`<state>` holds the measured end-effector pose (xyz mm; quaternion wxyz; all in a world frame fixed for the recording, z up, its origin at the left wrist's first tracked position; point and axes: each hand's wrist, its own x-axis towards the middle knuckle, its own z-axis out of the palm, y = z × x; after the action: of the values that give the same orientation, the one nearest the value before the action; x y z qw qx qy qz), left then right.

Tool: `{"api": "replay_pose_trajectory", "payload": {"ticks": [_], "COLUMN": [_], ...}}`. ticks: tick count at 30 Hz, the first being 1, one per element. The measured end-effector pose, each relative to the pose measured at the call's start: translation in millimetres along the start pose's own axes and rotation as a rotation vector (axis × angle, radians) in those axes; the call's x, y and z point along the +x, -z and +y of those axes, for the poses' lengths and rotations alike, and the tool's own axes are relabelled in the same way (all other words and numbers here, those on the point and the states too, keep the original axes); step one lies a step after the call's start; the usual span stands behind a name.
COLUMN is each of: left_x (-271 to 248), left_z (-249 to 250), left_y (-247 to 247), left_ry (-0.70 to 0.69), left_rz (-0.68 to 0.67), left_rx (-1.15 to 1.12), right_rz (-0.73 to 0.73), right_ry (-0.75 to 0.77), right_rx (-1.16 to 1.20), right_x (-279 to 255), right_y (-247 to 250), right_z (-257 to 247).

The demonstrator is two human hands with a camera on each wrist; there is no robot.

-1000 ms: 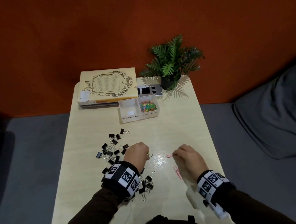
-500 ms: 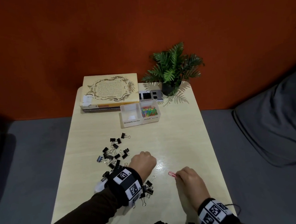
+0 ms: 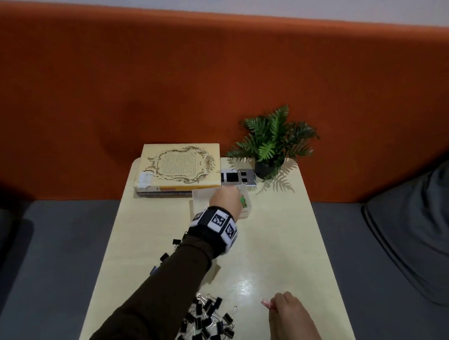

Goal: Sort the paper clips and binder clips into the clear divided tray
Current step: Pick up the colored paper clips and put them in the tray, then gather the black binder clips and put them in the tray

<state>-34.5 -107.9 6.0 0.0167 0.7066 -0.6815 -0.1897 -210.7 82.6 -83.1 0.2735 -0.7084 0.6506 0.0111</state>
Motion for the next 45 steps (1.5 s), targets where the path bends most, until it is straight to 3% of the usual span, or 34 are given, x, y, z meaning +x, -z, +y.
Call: {"api": "replay_pose_trajectory", "payload": {"ticks": [4,8,11,13,18,21,23,25,27,29,31,34,38,45], "left_x": [28,16,-25,-61,-144,-181,-197,-203,-202,-200,-199,-198,-192,-186], "left_z": [-1,-17,-42,-65,-124,-141,-139,-127,-116,-107,-104,-105,-108,-117], "left_y": [2,4,5,0,-16,-33,-48,-63,-77,-88,-96,-102,-99,-95], "left_ry": [0.003,0.000,0.028,0.092,0.325,0.470,0.539,0.540,0.516,0.499,0.466,0.408,0.362,0.333], "left_rz": [-0.124,-0.021,0.126,0.155,0.142,0.046,-0.098,-0.185,-0.181,-0.145,-0.075,0.016,0.032,0.101], "left_rx": [0.062,-0.080,-0.263,-0.338,-0.383,-0.379,-0.458,-0.474,-0.416,-0.336,-0.278,-0.304,-0.295,-0.386], "right_rz": [0.066,0.132,0.285,0.288,0.135,0.196,0.058,-0.263,-0.497,-0.553,-0.503,-0.393,-0.258,-0.102], "right_ry": [-0.018,0.061,0.131,0.156,0.125,0.302,0.504,0.624,0.689,0.755,0.795,0.814,0.793,0.747], "right_rx": [0.124,0.193,0.165,0.103,-0.090,-0.118,-0.106,-0.143,-0.294,-0.458,-0.507,-0.353,-0.172,-0.053], "right_x": [10,61,116,147,182,164,139,116,103,97,92,84,76,67], "right_y": [37,86,112,122,130,118,95,62,33,14,8,5,1,4], "right_z": [-19,-44,-71,-89,-121,-128,-135,-144,-150,-149,-141,-126,-116,-114]}}
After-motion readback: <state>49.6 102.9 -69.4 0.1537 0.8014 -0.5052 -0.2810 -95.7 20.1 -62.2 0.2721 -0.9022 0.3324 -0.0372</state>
